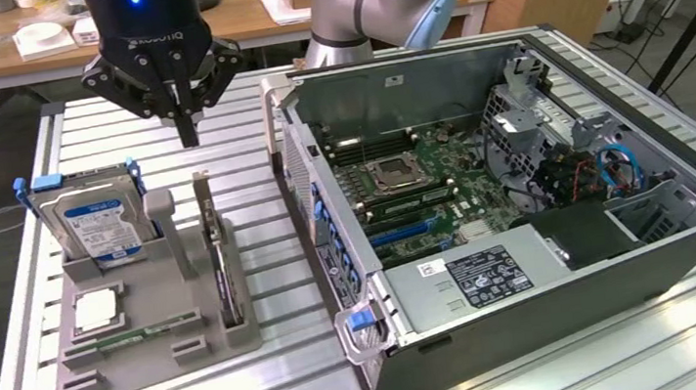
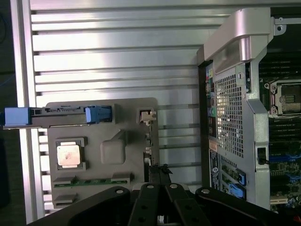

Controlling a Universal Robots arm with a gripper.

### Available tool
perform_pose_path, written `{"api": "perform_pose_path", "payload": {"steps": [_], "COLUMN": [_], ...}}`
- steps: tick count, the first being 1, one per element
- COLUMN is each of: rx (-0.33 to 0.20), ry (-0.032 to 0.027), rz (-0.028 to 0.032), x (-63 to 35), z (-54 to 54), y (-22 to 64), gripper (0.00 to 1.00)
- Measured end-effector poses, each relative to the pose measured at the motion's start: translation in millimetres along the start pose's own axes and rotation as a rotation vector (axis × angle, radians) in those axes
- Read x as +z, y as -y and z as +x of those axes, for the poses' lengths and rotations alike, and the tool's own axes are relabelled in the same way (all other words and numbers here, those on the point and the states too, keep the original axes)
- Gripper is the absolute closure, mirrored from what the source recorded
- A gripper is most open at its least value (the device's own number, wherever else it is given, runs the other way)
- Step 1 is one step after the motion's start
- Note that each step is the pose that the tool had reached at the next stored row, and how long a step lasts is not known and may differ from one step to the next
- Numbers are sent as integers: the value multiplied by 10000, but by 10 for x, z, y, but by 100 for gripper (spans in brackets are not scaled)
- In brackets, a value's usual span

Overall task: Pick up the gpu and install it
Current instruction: 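Pick up the gpu and move the gpu toward the slot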

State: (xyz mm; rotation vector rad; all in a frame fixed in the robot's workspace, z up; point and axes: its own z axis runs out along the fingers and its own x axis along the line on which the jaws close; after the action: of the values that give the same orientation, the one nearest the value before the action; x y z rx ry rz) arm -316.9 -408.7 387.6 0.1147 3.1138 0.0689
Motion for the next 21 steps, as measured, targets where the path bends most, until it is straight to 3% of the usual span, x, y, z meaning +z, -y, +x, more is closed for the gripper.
{"api": "perform_pose_path", "payload": {"steps": [12,14,16,21], "rx": [0,0,0,0], "ry": [0,0,0,0], "rz": [0,0,0,0], "x": [0,0,0,0], "z": [0,0,0,0], "y": [0,0,0,0], "gripper": [89,84,71,59]}}
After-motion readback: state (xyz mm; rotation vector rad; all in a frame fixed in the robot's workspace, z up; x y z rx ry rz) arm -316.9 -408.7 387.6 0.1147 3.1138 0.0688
